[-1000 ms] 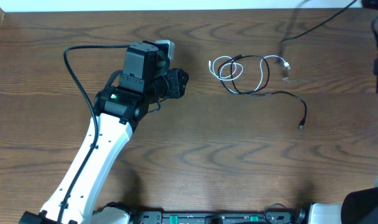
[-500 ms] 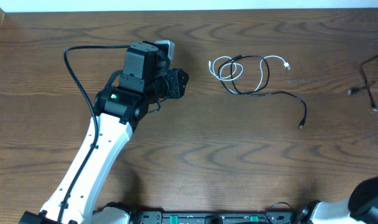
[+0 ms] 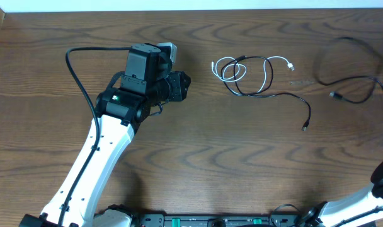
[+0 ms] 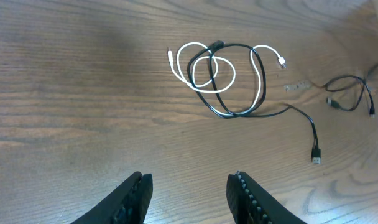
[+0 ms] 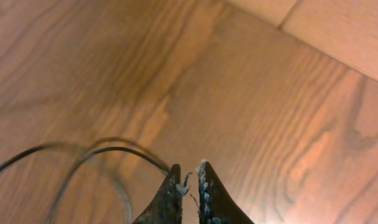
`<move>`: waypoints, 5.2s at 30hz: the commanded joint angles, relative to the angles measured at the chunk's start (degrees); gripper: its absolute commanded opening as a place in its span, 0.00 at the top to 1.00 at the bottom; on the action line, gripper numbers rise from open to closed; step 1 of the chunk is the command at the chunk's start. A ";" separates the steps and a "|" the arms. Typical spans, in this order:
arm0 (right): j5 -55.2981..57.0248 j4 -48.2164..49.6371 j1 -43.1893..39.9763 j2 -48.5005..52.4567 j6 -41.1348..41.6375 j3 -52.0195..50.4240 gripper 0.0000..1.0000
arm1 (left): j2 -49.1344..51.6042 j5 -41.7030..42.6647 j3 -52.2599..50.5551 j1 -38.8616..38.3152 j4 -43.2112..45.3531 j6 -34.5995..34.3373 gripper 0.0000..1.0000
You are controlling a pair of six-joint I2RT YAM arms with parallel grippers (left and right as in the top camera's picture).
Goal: Untangle cables
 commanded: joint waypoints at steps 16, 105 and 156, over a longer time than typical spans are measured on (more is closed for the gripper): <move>-36.04 -4.42 8.39 0.48 -16.74 -0.44 0.49 | -0.13 -0.76 0.46 0.02 -0.02 1.01 0.56; -12.46 3.23 0.52 13.09 17.11 -13.90 0.99 | -0.13 -0.76 0.46 0.02 -1.88 1.01 0.56; -14.34 1.20 31.58 -4.44 -25.22 -12.68 0.41 | -0.11 -30.88 0.46 0.09 -10.05 0.39 0.45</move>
